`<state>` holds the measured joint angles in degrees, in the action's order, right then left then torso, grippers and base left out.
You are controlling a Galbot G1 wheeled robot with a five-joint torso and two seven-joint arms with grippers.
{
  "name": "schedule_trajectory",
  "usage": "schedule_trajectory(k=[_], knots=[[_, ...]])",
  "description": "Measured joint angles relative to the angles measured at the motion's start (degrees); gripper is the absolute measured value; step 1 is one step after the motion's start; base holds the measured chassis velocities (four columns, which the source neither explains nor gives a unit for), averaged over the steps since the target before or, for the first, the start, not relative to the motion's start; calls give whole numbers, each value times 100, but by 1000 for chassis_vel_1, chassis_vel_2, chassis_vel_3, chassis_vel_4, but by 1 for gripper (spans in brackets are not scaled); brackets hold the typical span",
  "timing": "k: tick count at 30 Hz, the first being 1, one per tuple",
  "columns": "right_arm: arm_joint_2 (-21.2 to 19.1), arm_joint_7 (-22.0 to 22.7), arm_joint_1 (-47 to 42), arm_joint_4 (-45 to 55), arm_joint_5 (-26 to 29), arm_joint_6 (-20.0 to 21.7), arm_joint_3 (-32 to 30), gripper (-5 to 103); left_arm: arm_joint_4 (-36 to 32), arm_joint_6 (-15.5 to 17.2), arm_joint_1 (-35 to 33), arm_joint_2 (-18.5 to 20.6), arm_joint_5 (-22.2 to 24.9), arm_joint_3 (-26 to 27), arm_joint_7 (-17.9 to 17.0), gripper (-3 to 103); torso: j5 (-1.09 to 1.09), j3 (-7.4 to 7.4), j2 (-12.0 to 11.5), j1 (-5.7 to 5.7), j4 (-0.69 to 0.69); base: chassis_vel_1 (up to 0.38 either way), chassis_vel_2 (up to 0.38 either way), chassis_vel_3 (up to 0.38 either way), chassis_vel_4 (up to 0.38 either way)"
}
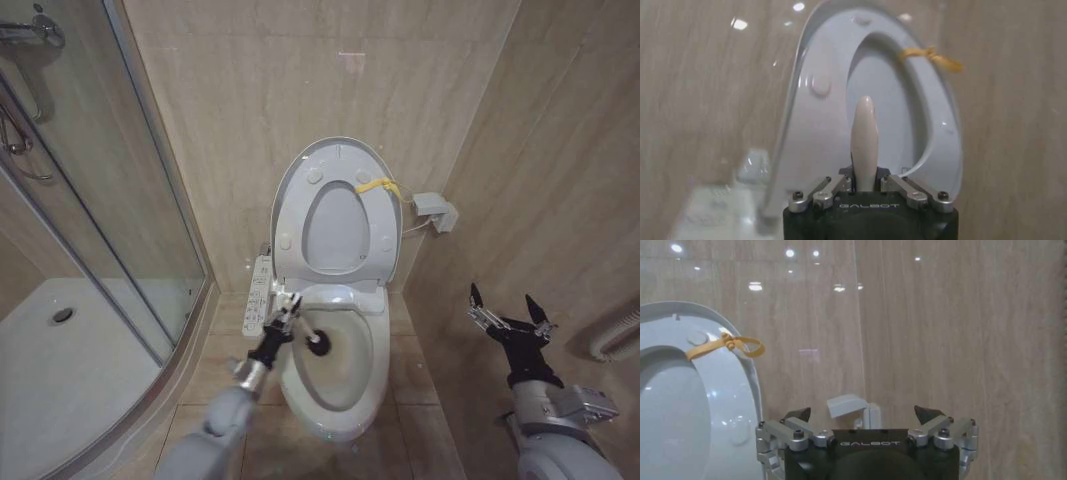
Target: Open the toilet lid, clean the toilet bowl with a toilet brush, close the toilet lid, and flush.
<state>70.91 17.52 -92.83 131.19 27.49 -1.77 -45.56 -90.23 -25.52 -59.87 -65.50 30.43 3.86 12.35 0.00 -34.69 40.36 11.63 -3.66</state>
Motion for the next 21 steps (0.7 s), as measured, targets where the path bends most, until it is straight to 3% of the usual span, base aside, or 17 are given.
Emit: schedule_trajectory(k=[1, 2, 3, 7, 13, 21], knots=[[27, -10, 27, -18, -9, -2, 35, 100, -196, -74, -195, 256, -92, 124, 148, 19, -1, 0, 0, 0, 2, 0, 0, 0, 0], [27, -10, 27, -18, -9, -2, 35, 100, -196, -74, -195, 256, -92, 124, 148, 19, -1, 0, 0, 0, 2, 0, 0, 0, 0], [72, -27, 64, -37, -34, -5, 89, 100, -443, -202, -472, 547, -169, 276, 421, 19, -1, 0, 0, 0, 0, 0, 0, 0, 0], [197, -89, 93, -60, -103, -35, 201, 100, -1189, -360, -1258, 985, -52, 794, 896, 19, -3, 0, 0, 0, 0, 0, 0, 0, 0], [302, -147, 87, -38, -159, -89, 288, 100, -2112, -535, -2051, 1052, -21, 1605, 1027, 19, -1, 0, 1, -1, -2, 0, 0, 0, 0], [345, -164, 76, 6, -185, -100, 324, 100, -2888, -556, -2839, 896, 56, 2237, 929, 19, 0, 0, 1, 0, -3, 0, 0, 0, 0]])
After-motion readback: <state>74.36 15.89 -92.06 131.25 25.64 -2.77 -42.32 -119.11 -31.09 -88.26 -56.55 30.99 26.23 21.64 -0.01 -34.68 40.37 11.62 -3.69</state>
